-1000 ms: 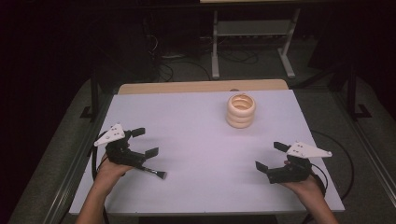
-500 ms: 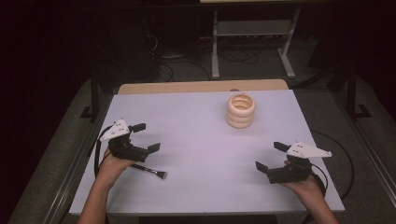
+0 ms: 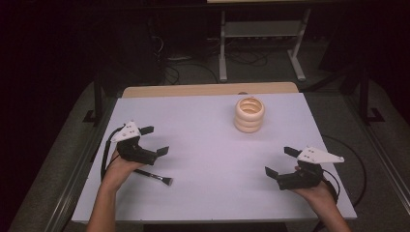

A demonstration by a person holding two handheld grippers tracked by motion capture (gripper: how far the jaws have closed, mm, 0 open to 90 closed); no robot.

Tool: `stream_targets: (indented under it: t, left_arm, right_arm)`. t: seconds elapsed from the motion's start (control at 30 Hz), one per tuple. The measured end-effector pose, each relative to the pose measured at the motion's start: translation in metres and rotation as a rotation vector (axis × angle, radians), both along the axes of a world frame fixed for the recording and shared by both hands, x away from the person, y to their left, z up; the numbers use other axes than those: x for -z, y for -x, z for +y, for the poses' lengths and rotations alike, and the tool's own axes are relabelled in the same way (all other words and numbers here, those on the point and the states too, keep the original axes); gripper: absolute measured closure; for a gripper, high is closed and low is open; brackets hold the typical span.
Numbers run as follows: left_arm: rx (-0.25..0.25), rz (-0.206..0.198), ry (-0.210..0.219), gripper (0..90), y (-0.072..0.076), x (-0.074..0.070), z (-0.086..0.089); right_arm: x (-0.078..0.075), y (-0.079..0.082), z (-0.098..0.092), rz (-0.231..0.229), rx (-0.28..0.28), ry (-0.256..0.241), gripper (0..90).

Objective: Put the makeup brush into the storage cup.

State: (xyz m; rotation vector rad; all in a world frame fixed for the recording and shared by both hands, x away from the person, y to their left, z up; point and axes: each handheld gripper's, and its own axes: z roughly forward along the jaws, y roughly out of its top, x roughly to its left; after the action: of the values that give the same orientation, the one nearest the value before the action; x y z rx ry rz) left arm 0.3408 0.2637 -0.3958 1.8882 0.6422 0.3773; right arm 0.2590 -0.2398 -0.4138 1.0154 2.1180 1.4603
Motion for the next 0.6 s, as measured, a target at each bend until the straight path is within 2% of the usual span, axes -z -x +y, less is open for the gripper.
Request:
stream_targets:
  t: [0.17,0.6]
  left_arm:
    - [0.036,0.015,-0.048,0.0,-0.0026,0.0002,-0.0011]
    - [0.061,0.036,-0.131,0.0,-0.0012,-0.0072,0.0003]
  right_arm:
    - [0.0007,-0.0005,-0.0011,0.002,0.004,0.003,0.0]
    - [0.0017,-0.0003,-0.0004,0.005,-0.002,0.011,0.0]
